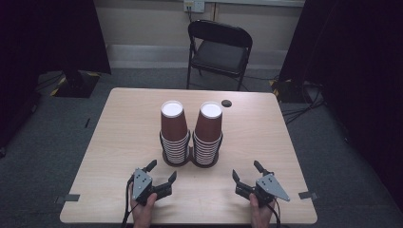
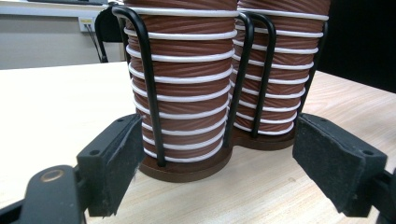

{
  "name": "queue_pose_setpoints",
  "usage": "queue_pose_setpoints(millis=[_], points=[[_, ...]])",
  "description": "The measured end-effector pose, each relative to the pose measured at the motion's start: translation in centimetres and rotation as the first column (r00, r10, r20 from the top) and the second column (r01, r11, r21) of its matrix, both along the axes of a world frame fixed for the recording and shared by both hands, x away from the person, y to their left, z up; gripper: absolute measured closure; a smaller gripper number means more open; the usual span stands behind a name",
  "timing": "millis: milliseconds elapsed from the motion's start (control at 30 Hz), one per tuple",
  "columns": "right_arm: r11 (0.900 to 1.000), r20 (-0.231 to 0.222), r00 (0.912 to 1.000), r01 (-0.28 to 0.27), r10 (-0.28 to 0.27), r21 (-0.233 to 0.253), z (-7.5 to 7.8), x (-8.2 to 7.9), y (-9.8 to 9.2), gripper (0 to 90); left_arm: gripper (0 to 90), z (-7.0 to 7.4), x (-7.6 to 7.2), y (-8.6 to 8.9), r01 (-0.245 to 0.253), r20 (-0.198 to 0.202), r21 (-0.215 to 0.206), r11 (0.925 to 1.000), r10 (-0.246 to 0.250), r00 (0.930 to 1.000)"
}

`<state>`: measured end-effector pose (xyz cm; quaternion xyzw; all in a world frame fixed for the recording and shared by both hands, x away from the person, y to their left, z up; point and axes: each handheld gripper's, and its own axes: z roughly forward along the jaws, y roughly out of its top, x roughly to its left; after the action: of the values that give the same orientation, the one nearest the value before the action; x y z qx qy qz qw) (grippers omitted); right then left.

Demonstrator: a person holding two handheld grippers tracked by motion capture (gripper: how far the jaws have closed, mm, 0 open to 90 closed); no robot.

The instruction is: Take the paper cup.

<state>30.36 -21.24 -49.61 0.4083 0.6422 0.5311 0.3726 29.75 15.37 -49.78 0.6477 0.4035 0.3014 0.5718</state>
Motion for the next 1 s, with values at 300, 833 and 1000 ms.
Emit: queue_pose_setpoints(millis=[300,833,1000], points=[[1.0,-0.056,0.9983,0.017,-0.016,0.003,0.1,0.4,0.1,13.5,15.7,0.0,0.3,0.3,0.015,-0.02,-0.018,0.9997,-0.015,0.9997],[0.996,-0.026,0.996,-0.085,0.086,0.031,2.0,0.4,1.4,21.1,15.8,0.0,-0.1,0.3,0.022,0.01,-0.018,0.9996,-0.022,0.9997],[0.991,-0.007,0.9926,-0.121,0.121,0.051,3.1,0.8,1.9,20.7,15.7,-0.1,-0.1,0.4,0.023,0.012,-0.027,0.9994,-0.022,0.9997]])
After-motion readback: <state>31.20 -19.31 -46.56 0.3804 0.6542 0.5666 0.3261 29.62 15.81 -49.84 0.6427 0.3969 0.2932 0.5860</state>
